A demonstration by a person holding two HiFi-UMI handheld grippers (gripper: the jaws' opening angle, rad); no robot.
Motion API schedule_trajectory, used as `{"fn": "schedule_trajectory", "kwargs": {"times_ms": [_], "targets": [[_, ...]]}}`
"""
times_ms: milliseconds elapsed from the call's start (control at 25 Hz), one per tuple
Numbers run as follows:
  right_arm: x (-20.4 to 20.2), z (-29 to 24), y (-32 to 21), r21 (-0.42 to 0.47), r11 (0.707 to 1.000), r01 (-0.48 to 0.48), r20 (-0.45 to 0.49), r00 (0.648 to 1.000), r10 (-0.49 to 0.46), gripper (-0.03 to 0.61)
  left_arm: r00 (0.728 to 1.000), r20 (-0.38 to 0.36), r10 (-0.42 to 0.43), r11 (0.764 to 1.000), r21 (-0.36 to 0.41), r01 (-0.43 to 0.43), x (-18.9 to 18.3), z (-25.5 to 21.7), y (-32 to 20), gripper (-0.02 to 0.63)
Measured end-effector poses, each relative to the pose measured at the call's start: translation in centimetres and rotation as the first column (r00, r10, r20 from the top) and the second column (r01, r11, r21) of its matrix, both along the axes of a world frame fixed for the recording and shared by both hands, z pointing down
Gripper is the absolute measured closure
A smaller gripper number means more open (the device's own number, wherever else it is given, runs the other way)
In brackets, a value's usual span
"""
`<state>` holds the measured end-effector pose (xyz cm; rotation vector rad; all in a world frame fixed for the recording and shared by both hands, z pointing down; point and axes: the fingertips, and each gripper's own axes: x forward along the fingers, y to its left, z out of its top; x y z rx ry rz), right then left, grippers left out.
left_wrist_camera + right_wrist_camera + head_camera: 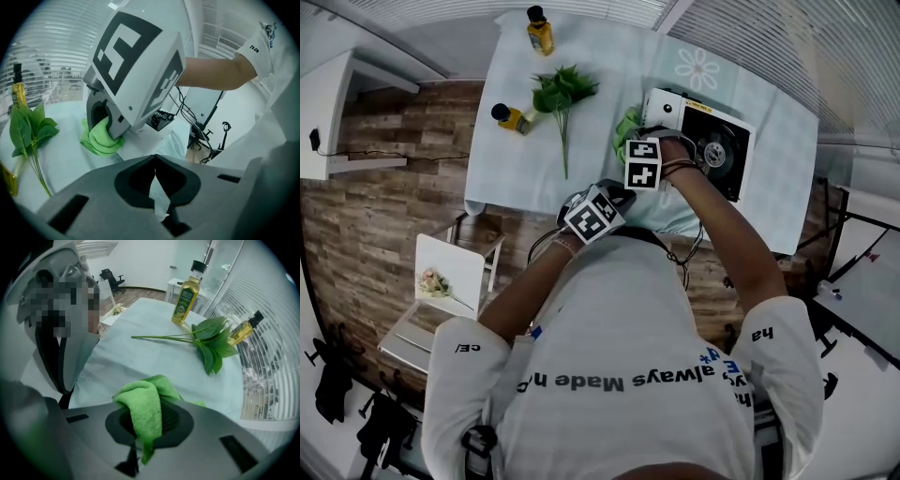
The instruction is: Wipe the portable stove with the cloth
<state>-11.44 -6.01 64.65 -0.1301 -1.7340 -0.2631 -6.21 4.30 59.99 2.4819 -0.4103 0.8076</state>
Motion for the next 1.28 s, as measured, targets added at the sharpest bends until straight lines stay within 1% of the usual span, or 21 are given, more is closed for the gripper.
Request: {"fn": "schedule_trajectory", "kwargs": {"times_ms": [200, 320, 440, 600, 680, 720, 800, 880, 920, 960, 1000, 1040, 1080, 1160, 1280], "targets": [[-0.3, 0.0, 2.7, -0.006, 1.0, 0.01, 0.002, 1.0, -0.01, 0.555, 0.999, 0.026, 0.025, 1.0, -0.008, -0.025, -0.9, 0.4, 0.9, 0.601], [-0.5, -0.1, 4.6, -0.013, 1.0, -0.001, 0.006, 1.0, 0.001, 0.555, 0.998, 0.044, 0.033, 0.999, -0.023, -0.032, -1.8, 1.0, 1.6, 0.601], [-0.5, -0.2, 6.2, -0.012, 1.0, -0.011, 0.003, 1.0, 0.011, 0.555, 0.999, 0.047, 0.022, 0.999, -0.035, -0.02, -2.7, 0.9, 2.1, 0.601], [-0.8, -0.3, 7.8, -0.023, 1.0, -0.02, 0.015, 1.0, 0.021, 0.555, 0.998, 0.056, -0.002, 1.0, -0.029, 0.004, -4.0, 0.8, 2.0, 0.601], [-1.0, -0.7, 8.5, -0.058, 0.996, -0.065, 0.055, 0.996, 0.068, 0.555, 0.999, 0.05, -0.021, 0.999, -0.025, 0.022, -4.4, 0.6, 1.7, 0.601], [-1.1, -1.0, 8.7, -0.081, 0.991, -0.104, 0.086, 0.99, 0.111, 0.555, 0.999, 0.043, -0.031, 0.999, -0.021, 0.032, -4.6, 0.3, 1.6, 0.601], [-0.9, -2.0, 8.8, -0.126, 0.971, -0.205, 0.155, 0.962, 0.223, 0.555, 0.998, 0.019, -0.054, 0.998, -0.01, 0.055, -5.0, -0.6, 1.2, 0.601], [-0.5, -3.6, 8.4, -0.168, 0.937, -0.305, 0.241, 0.909, 0.34, 0.555, 0.996, -0.025, -0.088, 0.996, 0.009, 0.088, -5.2, -2.1, 0.5, 0.601], [-0.3, -4.8, 8.0, -0.189, 0.918, -0.35, 0.292, 0.872, 0.393, 0.555, 0.993, -0.053, -0.108, 0.994, 0.023, 0.109, -5.4, -3.1, 0.0, 0.601], [-0.1, -6.1, 7.6, -0.208, 0.896, -0.392, 0.349, 0.826, 0.442, 0.555, 0.988, -0.083, -0.13, 0.99, 0.039, 0.133, -5.5, -4.3, -0.5, 0.601], [0.2, -7.7, 7.1, -0.227, 0.873, -0.432, 0.408, 0.772, 0.488, 0.555, 0.982, -0.115, -0.152, 0.985, 0.059, 0.16, -5.6, -5.7, -1.1, 0.601], [0.8, -9.3, 6.6, -0.243, 0.848, -0.471, 0.466, 0.71, 0.528, 0.555, 0.973, -0.15, -0.174, 0.979, 0.081, 0.188, -5.6, -7.2, -1.7, 0.601], [1.4, -11.0, 6.0, -0.258, 0.821, -0.509, 0.523, 0.641, 0.562, 0.555, 0.964, -0.184, -0.194, 0.971, 0.107, 0.216, -5.5, -8.7, -2.3, 0.601], [3.1, -14.5, 4.9, -0.281, 0.762, -0.583, 0.625, 0.491, 0.606, 0.555, 0.943, -0.244, -0.224, 0.948, 0.17, 0.269, -5.3, -11.9, -3.5, 0.601], [6.1, -19.7, 3.5, -0.297, 0.676, -0.675, 0.744, 0.28, 0.606, 0.555, 0.918, -0.307, -0.25, 0.9, 0.275, 0.337, -4.5, -16.5, -5.0, 0.601]]}}
